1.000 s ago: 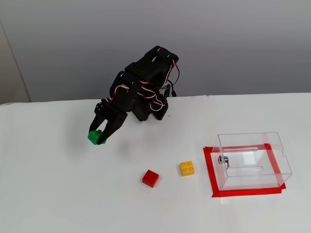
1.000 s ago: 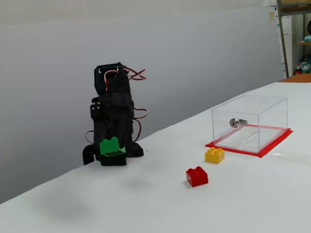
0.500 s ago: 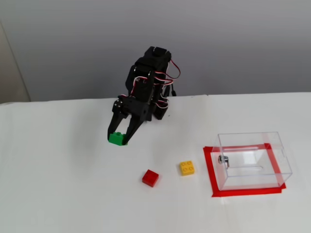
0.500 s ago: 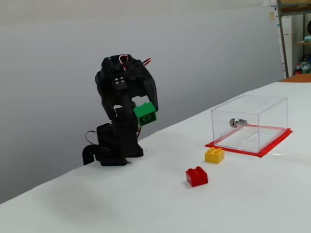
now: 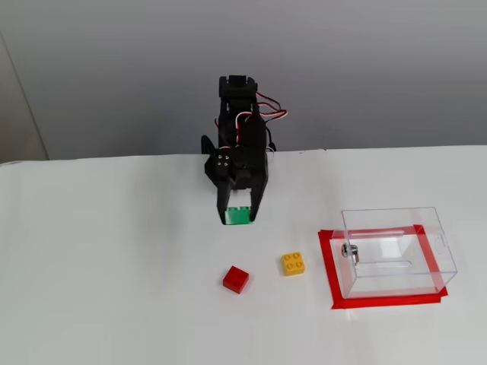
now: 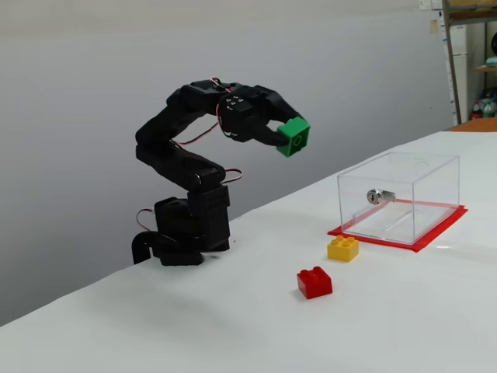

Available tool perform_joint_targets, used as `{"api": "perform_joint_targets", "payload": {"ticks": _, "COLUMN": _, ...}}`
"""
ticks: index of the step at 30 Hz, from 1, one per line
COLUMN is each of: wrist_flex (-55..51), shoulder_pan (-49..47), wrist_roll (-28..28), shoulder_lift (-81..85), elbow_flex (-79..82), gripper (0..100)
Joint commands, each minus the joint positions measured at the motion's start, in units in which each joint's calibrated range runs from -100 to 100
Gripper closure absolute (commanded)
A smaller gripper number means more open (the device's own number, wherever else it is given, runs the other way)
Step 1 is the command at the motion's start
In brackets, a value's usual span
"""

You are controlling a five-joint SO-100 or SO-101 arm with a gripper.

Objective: Pick the green lego brick and place it into the transparent box

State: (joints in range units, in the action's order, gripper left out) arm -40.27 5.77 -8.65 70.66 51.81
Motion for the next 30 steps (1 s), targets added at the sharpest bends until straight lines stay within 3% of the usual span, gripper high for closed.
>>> {"api": "perform_joint_targets", "payload": {"ticks": 1, "wrist_flex": 0.8, "shoulder_pan": -8.5, "wrist_roll": 0.1, "shoulder_lift": 0.3, "elbow_flex": -3.9, "gripper": 90}}
{"api": "perform_joint_targets", "payload": {"ticks": 30, "wrist_flex": 0.9, "shoulder_pan": -44.8, "wrist_roll": 0.1, "shoulder_lift": -5.4, "elbow_flex": -4.1, "gripper": 90}}
